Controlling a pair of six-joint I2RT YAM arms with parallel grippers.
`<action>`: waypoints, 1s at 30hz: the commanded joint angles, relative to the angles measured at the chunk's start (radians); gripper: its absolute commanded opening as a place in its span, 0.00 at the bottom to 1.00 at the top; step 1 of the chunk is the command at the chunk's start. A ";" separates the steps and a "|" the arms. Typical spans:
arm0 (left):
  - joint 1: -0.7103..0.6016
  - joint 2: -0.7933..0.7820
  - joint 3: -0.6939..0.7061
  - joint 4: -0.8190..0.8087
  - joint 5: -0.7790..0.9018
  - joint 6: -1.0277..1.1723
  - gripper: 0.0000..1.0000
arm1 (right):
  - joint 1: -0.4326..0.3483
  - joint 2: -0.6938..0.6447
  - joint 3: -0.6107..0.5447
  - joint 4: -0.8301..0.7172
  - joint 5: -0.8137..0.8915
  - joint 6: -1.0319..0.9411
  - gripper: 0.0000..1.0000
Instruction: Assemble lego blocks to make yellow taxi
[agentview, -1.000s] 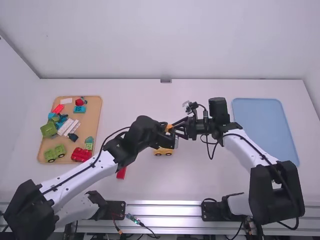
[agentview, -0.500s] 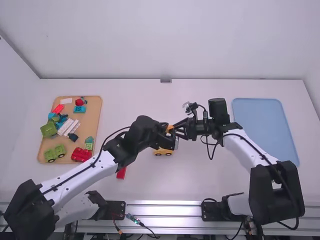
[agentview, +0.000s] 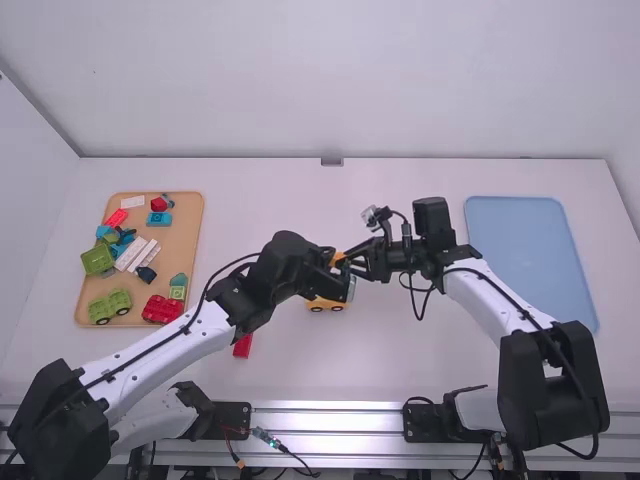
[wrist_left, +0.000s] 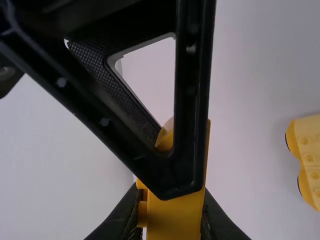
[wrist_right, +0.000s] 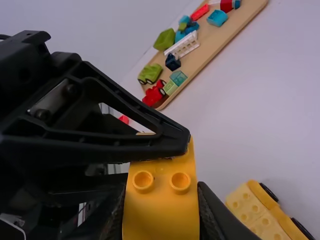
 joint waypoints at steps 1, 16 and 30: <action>0.003 0.002 0.024 -0.004 0.031 0.015 0.02 | 0.002 0.011 0.031 0.000 0.006 -0.001 0.29; 0.003 0.002 0.024 0.008 0.063 0.039 0.30 | -0.007 0.011 0.031 -0.001 0.006 0.003 0.10; 0.006 -0.028 0.025 0.062 -0.062 -0.186 0.99 | -0.012 0.011 0.031 -0.005 0.140 -0.010 0.08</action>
